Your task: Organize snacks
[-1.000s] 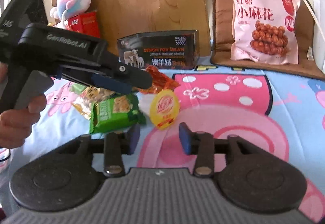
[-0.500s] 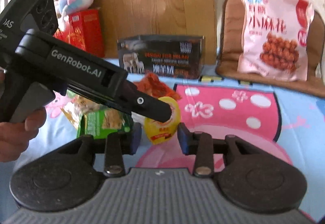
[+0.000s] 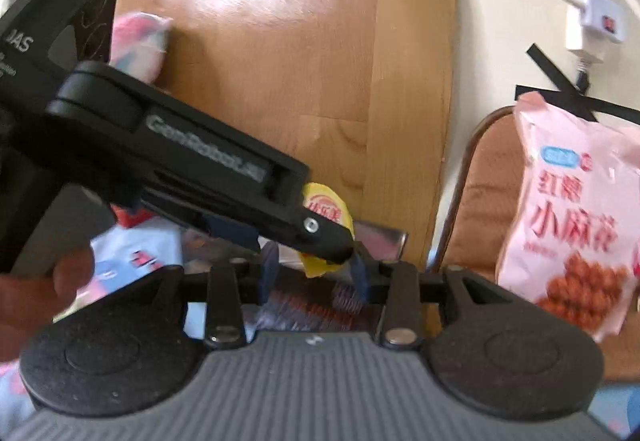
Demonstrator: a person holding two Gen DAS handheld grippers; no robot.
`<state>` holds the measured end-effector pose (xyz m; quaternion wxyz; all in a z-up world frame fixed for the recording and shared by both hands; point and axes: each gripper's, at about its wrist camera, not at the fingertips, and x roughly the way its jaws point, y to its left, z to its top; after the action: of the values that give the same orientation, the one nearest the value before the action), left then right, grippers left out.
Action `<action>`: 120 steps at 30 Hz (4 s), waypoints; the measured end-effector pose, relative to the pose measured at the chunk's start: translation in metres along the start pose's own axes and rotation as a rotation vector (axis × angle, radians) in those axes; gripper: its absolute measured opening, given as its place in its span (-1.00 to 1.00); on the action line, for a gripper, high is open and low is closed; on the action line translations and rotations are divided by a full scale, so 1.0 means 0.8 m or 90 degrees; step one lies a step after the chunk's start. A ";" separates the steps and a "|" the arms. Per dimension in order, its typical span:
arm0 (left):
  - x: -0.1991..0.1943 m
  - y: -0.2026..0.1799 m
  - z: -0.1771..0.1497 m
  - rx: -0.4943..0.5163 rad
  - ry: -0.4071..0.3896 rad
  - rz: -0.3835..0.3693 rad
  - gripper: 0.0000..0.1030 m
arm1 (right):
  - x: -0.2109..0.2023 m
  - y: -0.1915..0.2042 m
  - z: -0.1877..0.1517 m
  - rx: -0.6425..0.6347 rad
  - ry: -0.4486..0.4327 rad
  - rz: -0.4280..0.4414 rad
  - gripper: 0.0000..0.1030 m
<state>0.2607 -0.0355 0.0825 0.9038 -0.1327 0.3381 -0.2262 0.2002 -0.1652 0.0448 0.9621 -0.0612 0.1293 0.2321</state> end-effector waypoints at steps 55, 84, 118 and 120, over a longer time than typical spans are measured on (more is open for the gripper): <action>-0.206 0.072 -0.255 -0.193 0.073 -0.065 0.51 | -0.148 0.146 -0.106 -0.054 0.155 0.177 0.56; -0.117 0.040 -0.065 -0.057 0.015 -0.108 -0.45 | -0.073 0.098 -0.017 -0.108 0.018 0.043 -0.40; -0.225 0.144 -0.227 -0.198 0.022 0.029 0.00 | -0.062 0.192 -0.062 -0.014 0.239 0.371 0.12; -0.235 0.140 -0.238 -0.206 0.015 0.027 -0.01 | -0.071 0.206 -0.069 -0.047 0.245 0.366 0.22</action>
<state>0.0429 0.1383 0.0016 0.8712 -0.2666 0.3835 -0.1514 0.0628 -0.0537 -0.0018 0.8126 -0.0997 0.3119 0.4821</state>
